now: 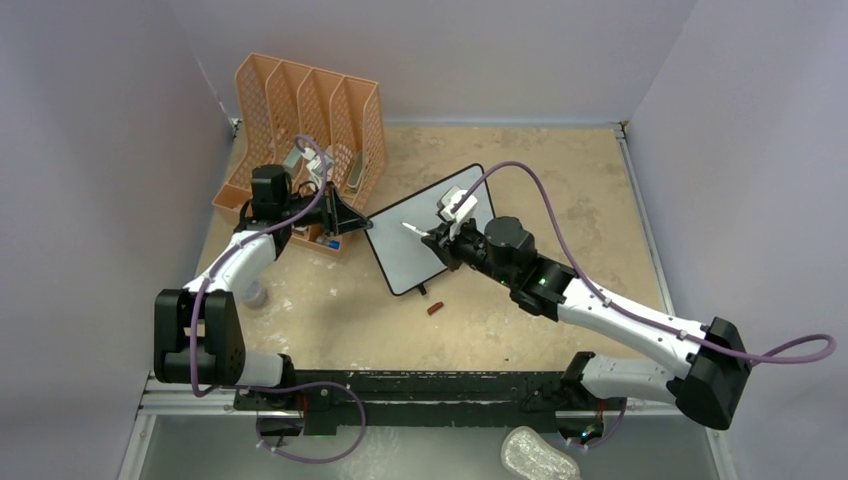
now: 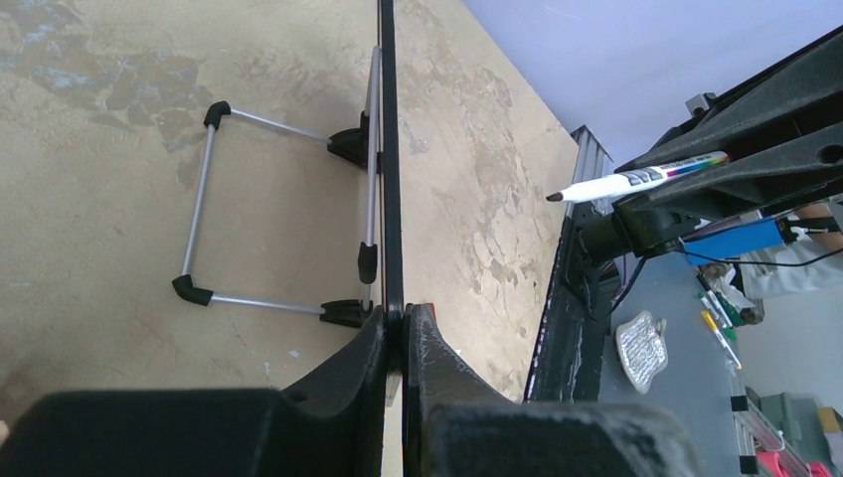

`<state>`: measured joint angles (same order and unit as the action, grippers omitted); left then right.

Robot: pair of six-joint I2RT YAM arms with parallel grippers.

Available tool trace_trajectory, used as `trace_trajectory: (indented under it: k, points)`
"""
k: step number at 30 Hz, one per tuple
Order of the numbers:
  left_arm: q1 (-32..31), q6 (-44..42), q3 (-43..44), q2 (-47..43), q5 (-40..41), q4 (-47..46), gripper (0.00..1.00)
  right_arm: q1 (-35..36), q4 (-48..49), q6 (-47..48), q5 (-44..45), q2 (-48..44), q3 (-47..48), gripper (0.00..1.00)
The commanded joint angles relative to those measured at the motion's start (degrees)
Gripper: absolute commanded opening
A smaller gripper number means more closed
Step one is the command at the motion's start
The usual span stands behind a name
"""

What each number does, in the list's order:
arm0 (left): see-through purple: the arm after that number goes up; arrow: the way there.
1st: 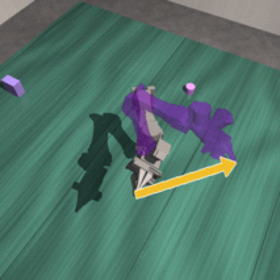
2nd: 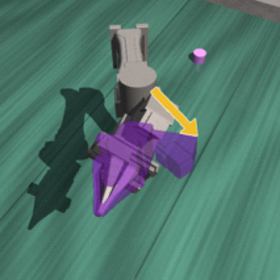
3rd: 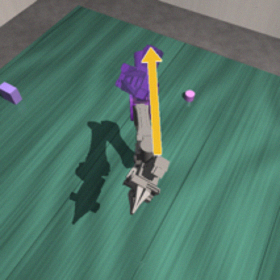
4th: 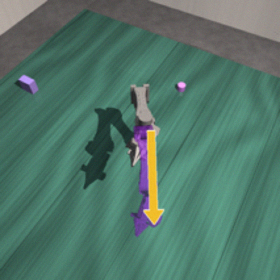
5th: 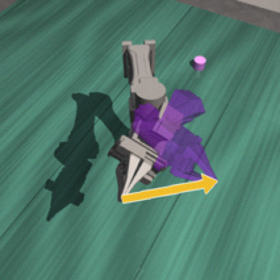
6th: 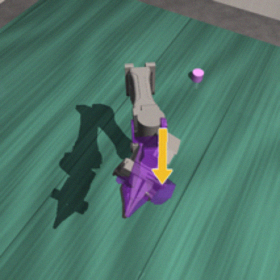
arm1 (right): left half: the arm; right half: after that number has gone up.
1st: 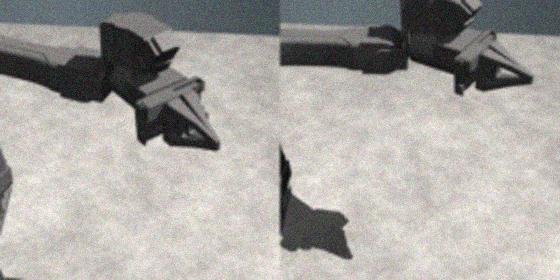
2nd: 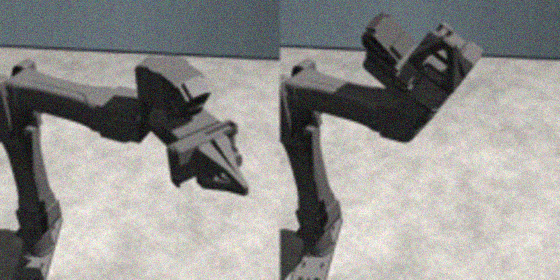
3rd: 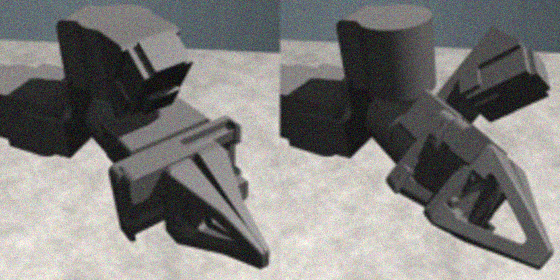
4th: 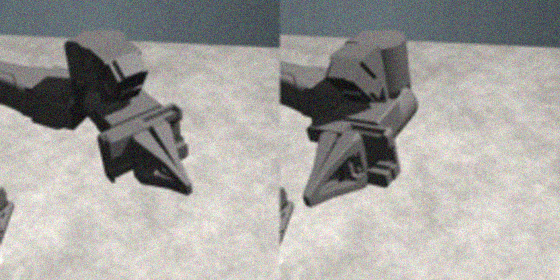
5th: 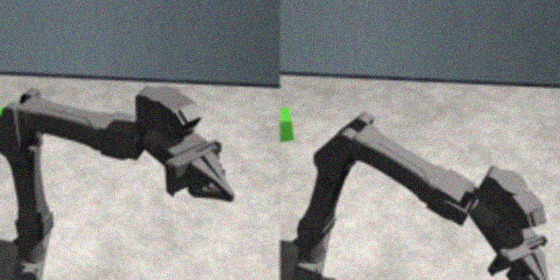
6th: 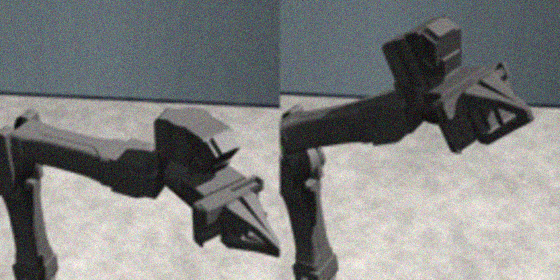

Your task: Write a sentence on the whiteboard

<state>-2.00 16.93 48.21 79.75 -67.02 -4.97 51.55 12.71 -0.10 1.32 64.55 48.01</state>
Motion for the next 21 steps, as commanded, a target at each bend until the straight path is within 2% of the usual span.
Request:
trace_trajectory:
  k: [1,13,21]
  points:
    - [0.46,-1.84,-0.53,-1.21,0.14,-0.1,0.0,1.97,1.4,-1.13,5.38,1.0,3.51,0.0]
    - [0.48,-3.15,-0.26,-0.39,0.78,1.12,0.0,6.33,0.3,-1.66,13.35,5.81,6.11,0.0]
    - [0.51,-4.18,-0.04,-0.69,1.5,2.2,0.0,8.26,0.3,-1.7,14.9,8.7,7.72,0.0]
